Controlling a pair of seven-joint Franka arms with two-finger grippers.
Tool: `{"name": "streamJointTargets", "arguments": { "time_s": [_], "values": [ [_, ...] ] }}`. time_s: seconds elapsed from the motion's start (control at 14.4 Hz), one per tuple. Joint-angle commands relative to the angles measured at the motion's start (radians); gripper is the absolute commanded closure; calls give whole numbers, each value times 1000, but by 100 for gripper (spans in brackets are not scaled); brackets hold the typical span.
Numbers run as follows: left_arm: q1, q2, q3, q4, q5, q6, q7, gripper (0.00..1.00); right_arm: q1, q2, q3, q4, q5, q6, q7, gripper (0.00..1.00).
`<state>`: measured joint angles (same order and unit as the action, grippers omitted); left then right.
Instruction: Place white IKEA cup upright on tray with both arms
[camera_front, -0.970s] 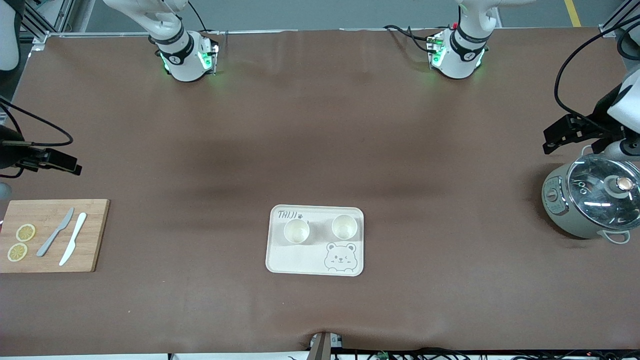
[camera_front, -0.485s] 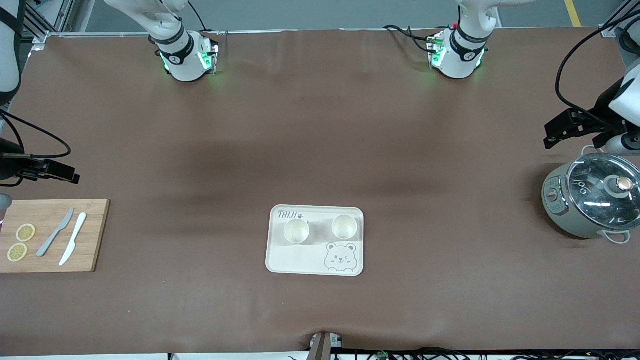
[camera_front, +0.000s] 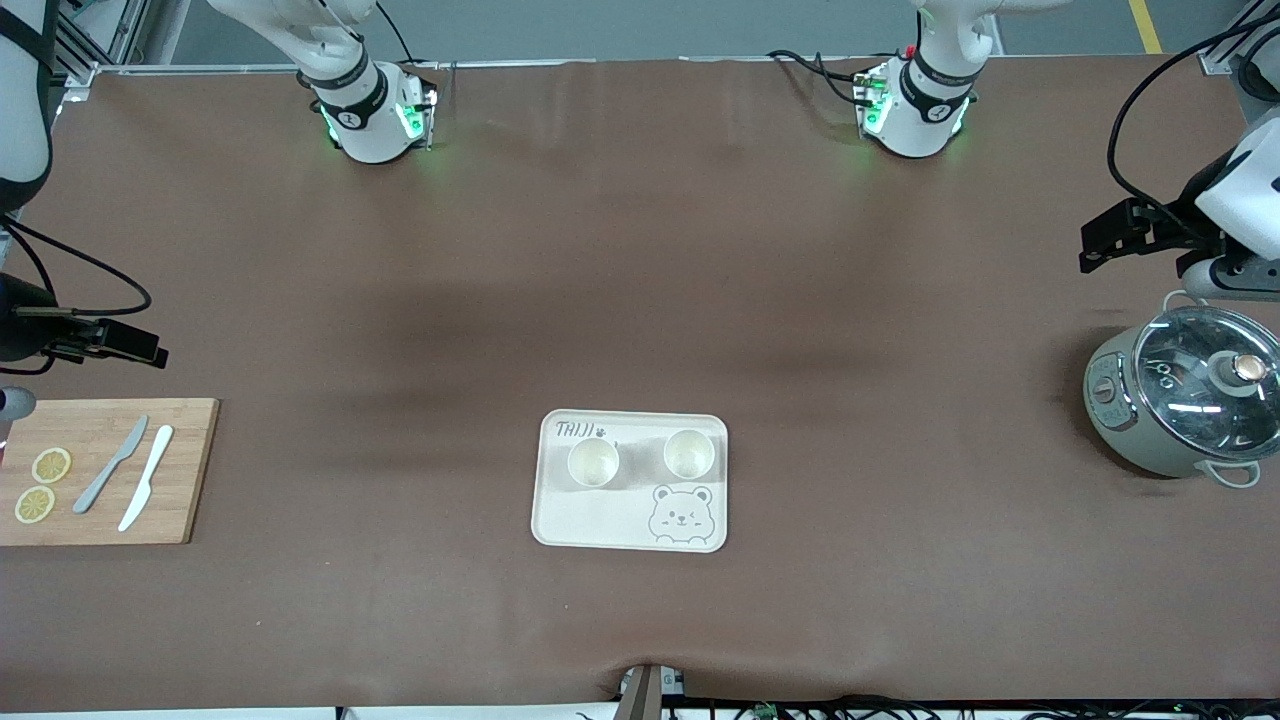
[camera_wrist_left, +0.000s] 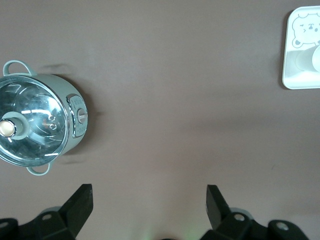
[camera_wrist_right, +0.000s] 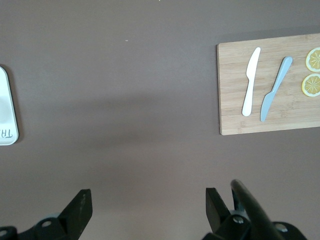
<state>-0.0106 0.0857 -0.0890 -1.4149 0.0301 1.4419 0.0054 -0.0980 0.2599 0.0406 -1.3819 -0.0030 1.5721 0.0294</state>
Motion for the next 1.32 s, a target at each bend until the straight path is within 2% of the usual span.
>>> {"name": "streamJointTargets", "arguments": {
  "time_s": [0.0,0.28,1.25],
  "values": [
    [3,-14,-3,1,2,-18,19,0,21,-11,4,-3,9,5,78,0],
    [3,-14,-3,2,2,-18,11,0,60,-11,4,-3,9,5,155,0],
    [0,-14,-5,2,2,-21,5,0,70,-4,5,-9,9,5,156,0]
  ]
}}
